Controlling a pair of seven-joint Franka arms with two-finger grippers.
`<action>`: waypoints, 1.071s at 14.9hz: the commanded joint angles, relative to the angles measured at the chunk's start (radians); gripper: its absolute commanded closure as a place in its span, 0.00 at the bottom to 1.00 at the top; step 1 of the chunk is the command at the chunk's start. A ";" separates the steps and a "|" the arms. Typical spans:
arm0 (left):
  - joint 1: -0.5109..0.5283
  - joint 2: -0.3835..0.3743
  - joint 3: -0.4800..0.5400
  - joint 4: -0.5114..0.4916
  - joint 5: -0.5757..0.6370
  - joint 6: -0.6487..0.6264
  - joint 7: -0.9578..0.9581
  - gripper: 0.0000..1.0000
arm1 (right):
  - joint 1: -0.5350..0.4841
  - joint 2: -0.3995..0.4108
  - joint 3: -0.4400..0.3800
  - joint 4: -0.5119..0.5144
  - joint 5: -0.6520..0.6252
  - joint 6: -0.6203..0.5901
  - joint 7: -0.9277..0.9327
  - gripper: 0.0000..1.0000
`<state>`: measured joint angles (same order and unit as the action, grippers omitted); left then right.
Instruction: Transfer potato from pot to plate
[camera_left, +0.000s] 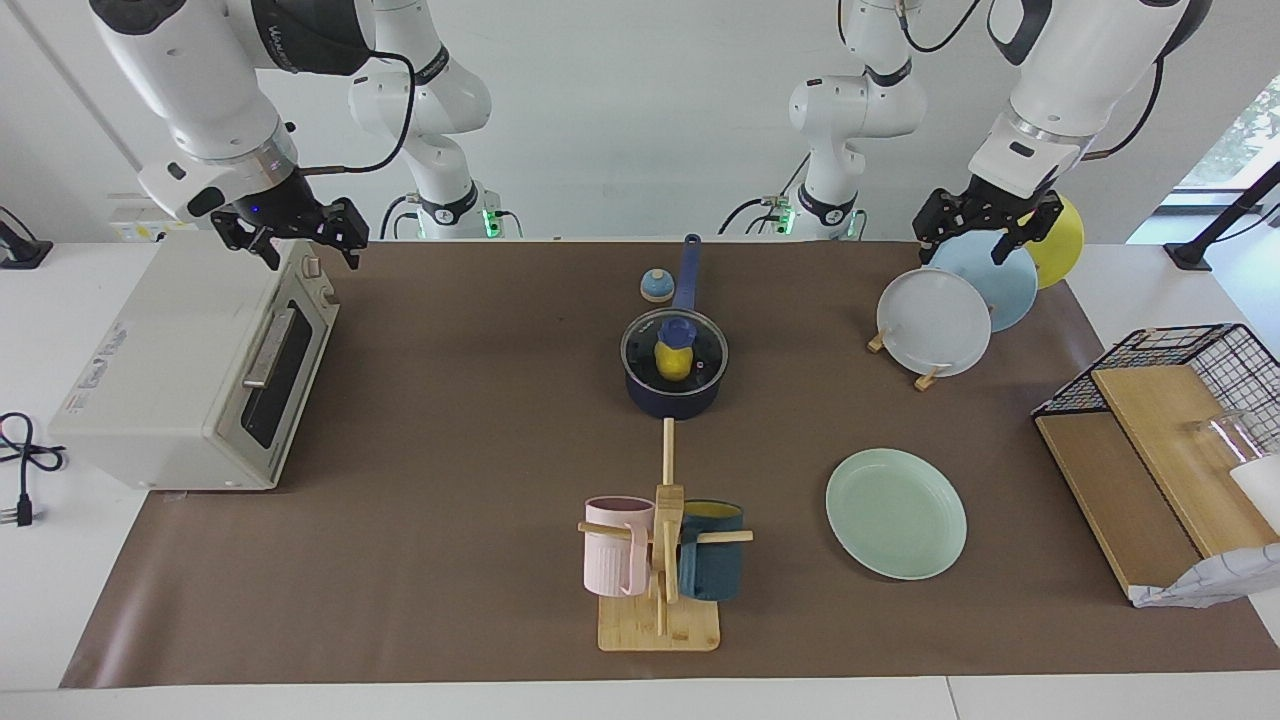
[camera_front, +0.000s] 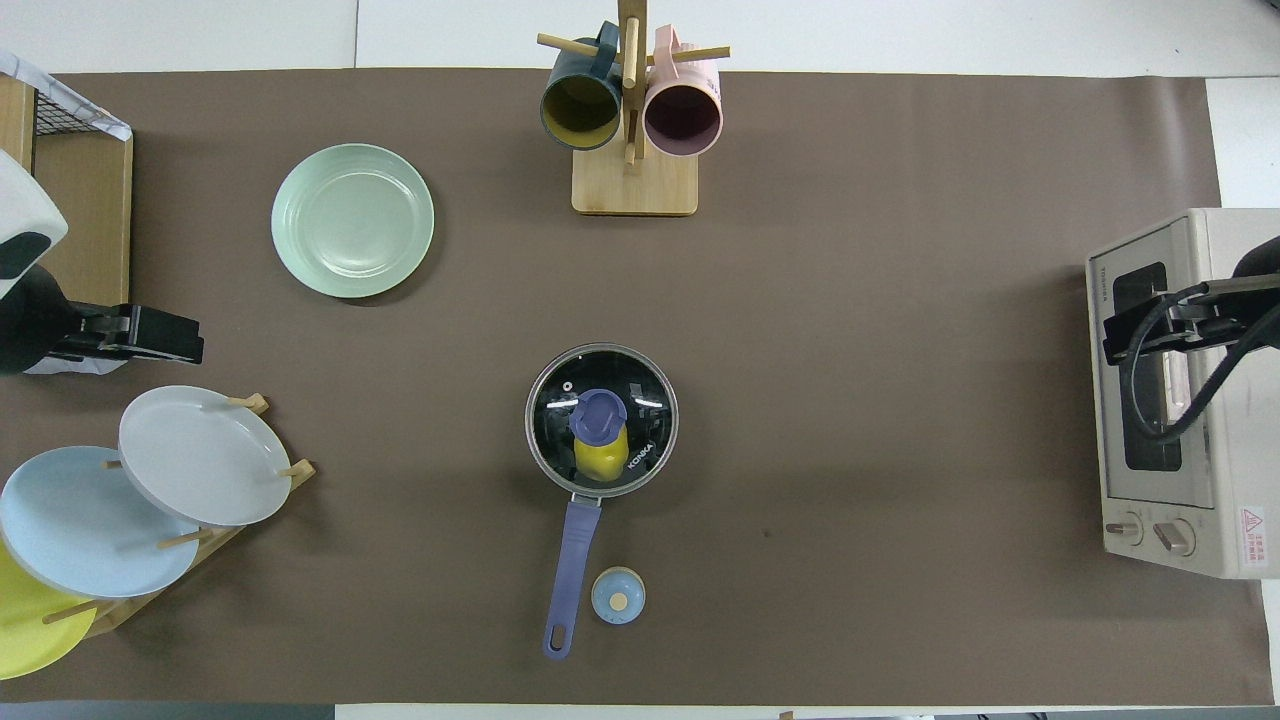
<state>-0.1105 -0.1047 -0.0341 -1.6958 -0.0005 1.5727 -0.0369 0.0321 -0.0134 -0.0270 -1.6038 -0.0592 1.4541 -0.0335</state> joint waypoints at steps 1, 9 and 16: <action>-0.011 -0.023 0.010 -0.013 -0.003 0.006 -0.009 0.00 | -0.017 0.010 0.013 0.019 0.018 -0.011 0.015 0.00; -0.011 -0.023 0.010 -0.013 -0.003 0.006 -0.005 0.00 | -0.026 0.012 0.022 0.019 0.018 0.002 0.032 0.00; -0.011 -0.023 0.010 -0.012 -0.003 0.007 -0.008 0.00 | -0.020 -0.006 0.026 0.008 0.018 0.019 0.029 0.00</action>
<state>-0.1105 -0.1078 -0.0340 -1.6956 -0.0005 1.5728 -0.0368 0.0198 -0.0139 -0.0107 -1.6011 -0.0591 1.4703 -0.0100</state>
